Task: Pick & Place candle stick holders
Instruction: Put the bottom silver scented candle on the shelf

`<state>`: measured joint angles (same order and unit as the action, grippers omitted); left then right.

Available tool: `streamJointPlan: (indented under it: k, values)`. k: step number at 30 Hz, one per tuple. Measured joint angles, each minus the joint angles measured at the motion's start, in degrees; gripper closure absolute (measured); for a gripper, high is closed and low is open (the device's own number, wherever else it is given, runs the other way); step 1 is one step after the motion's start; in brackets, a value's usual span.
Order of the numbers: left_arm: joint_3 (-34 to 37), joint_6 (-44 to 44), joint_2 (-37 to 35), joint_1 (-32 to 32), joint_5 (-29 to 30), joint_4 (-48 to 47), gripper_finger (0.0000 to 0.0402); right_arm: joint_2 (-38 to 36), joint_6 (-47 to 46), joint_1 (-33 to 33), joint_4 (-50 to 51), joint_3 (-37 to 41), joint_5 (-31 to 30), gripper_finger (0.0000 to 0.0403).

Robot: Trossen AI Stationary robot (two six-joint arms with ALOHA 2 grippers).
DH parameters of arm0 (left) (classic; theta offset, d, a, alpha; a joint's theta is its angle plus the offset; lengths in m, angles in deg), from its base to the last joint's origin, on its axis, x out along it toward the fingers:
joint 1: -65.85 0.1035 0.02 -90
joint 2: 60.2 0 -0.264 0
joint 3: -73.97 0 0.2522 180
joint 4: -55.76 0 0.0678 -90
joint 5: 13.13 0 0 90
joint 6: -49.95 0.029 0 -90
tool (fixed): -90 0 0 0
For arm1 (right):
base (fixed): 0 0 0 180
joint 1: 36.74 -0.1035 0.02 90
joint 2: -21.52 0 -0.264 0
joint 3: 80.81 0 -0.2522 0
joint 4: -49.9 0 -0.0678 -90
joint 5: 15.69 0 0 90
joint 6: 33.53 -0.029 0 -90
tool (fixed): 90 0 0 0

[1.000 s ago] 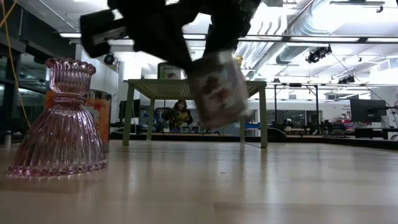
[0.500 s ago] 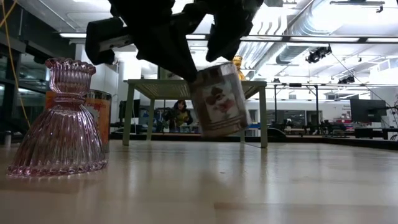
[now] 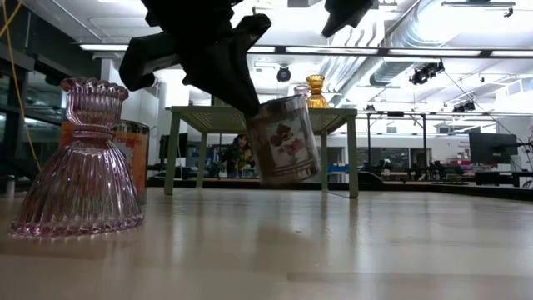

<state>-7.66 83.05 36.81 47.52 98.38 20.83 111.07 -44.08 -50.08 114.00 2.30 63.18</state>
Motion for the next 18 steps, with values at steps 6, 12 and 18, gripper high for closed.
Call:
streamJointPlan:
  k: [6,12,18]
  values:
    - [-6.84,-4.59,0.00,-0.02,2.05,-9.98,0.0401,-4.84,-6.72,-4.20,-4.87,10.69,-5.56,0.0386]
    - [-15.95,-7.75,-0.07,0.00,2.11,-22.78,0.0401,-11.47,-13.97,-7.38,-16.80,24.65,-6.32,0.0369]
    - [-24.92,-9.34,-0.09,0.03,3.59,-34.89,0.0401,-17.01,-19.36,-10.53,-27.51,36.09,-5.89,0.0367]
